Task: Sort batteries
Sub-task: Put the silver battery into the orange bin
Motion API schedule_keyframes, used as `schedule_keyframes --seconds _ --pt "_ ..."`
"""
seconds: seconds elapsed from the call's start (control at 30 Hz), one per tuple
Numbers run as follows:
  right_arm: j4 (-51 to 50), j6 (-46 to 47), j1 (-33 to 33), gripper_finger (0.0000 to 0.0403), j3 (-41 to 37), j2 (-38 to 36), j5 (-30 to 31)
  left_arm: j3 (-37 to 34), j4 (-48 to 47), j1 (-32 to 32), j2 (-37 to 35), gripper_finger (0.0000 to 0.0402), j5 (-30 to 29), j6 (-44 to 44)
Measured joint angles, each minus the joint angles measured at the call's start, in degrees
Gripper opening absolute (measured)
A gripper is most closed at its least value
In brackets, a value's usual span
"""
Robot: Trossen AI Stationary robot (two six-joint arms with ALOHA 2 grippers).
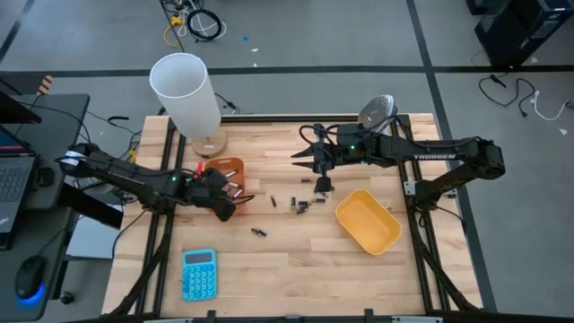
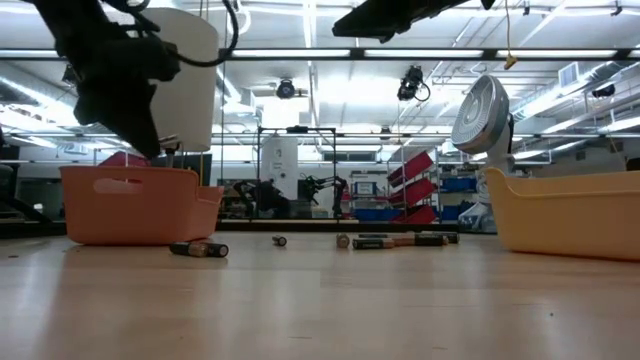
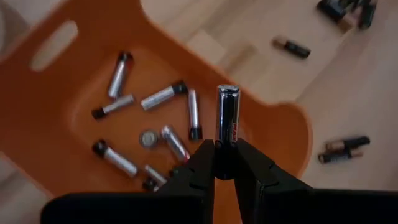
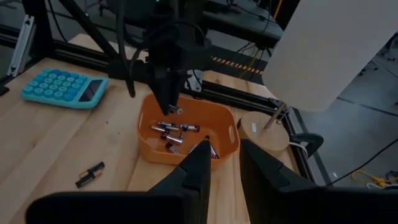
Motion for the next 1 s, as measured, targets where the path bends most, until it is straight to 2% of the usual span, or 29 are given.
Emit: schedule_keyframes --seconds 0.27,0.67,1.0 --pt "-0.1 0.0 0.0 0.0068 0.0 0.0 0.0 0.0 -3.1 0.0 0.0 0.0037 8.3 -0.1" --pt "-2.1 0.0 0.0 0.0067 0.0 0.0 0.0 0.0 -10.7 0.0 0.0 0.0037 10.2 -2.0" --pt "-2.2 0.0 0.0 0.0065 0.0 0.0 0.0 0.0 -10.8 0.0 0.0 0.0037 10.2 -2.0"
